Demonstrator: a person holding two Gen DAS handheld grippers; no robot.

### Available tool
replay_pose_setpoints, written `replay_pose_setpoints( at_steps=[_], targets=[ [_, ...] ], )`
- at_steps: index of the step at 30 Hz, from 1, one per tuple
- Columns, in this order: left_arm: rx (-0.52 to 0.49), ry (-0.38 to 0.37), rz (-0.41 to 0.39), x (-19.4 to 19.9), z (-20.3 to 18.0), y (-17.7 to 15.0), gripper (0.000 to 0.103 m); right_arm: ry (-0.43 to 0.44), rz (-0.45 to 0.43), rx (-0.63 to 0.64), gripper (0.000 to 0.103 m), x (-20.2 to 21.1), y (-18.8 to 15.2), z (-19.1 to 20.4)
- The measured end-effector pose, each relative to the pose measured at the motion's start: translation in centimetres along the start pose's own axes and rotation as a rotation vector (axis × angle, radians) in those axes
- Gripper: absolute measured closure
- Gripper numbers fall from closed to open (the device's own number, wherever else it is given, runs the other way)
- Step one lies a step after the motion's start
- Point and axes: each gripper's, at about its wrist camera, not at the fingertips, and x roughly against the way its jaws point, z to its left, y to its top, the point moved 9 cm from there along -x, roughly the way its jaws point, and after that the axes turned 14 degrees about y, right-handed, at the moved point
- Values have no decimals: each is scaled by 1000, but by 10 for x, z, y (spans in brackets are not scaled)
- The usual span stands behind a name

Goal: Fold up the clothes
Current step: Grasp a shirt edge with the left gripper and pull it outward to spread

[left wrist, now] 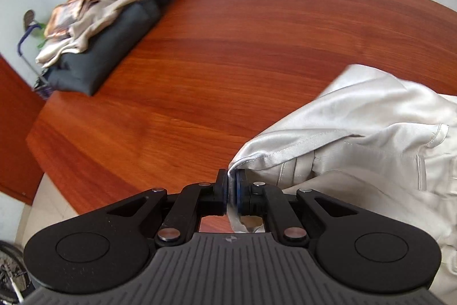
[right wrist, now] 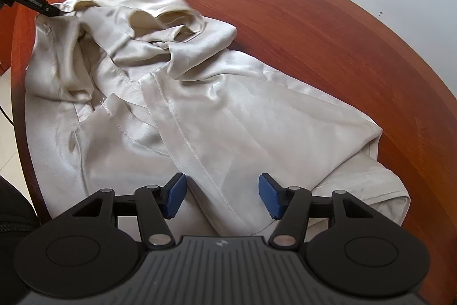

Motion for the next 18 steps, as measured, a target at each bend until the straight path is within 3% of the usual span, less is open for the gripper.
replay_pose_setpoints(
  at_steps=[9, 15, 18],
  targets=[
    [69, 79, 77, -41, 48, -4, 96, -27, 0, -8, 42, 2, -1, -3],
    [109, 88, 142, -64, 64, -13, 92, -35, 4, -8, 53, 2, -1, -3],
    [103, 66, 115, -57, 63, -13, 89, -40, 6, 1, 62, 0, 0, -2]
  ],
)
